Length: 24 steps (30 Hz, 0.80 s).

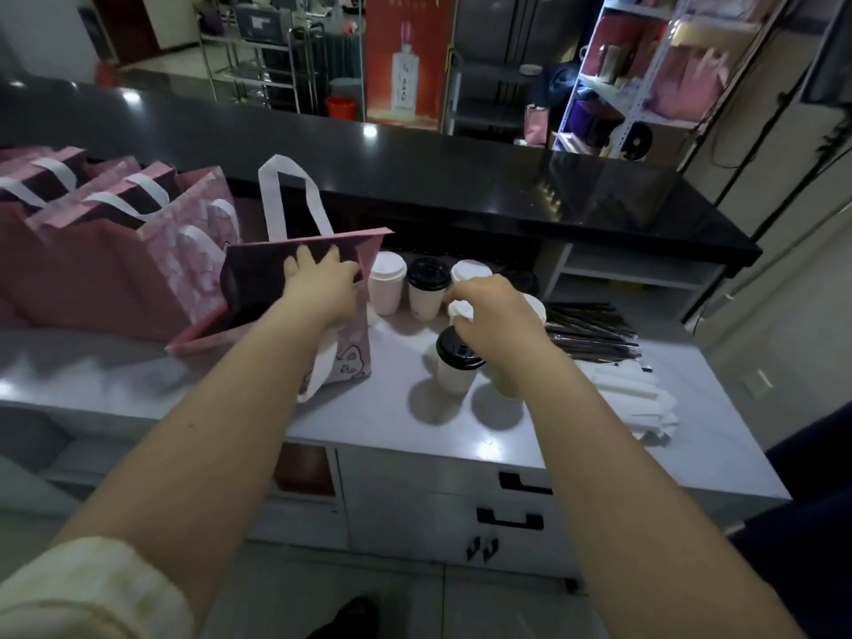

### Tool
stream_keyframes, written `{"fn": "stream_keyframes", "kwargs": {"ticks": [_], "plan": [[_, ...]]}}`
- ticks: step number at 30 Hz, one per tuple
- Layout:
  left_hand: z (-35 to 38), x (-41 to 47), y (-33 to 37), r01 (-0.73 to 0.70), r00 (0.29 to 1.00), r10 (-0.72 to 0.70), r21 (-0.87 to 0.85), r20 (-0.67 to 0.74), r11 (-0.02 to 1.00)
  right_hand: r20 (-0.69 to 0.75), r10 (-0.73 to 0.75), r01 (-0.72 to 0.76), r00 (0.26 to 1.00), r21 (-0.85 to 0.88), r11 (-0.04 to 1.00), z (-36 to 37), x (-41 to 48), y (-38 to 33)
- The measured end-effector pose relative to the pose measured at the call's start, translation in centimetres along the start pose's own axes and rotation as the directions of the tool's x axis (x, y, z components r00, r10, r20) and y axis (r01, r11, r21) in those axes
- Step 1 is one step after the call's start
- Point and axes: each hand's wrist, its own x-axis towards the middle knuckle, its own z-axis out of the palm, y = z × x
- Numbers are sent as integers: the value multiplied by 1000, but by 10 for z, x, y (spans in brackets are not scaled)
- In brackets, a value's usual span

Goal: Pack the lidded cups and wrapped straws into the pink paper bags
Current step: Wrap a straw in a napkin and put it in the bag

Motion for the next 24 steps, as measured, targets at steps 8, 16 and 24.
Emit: {"fn": "stream_keyframes", "kwargs": {"ticks": [8, 16, 24], "plan": [[-2, 12, 7, -22, 967, 17, -19, -255, 1000, -6, -80, 80, 997, 4, 997, 11, 47, -8], [-1, 73, 67, -210, 936, 183, -59, -301, 976, -62, 75, -79, 995, -59, 995, 7, 84, 50], [19, 123, 172, -414, 891, 385, -81, -240, 907, -131, 278, -285, 952, -38, 958, -13, 68, 143]]}}
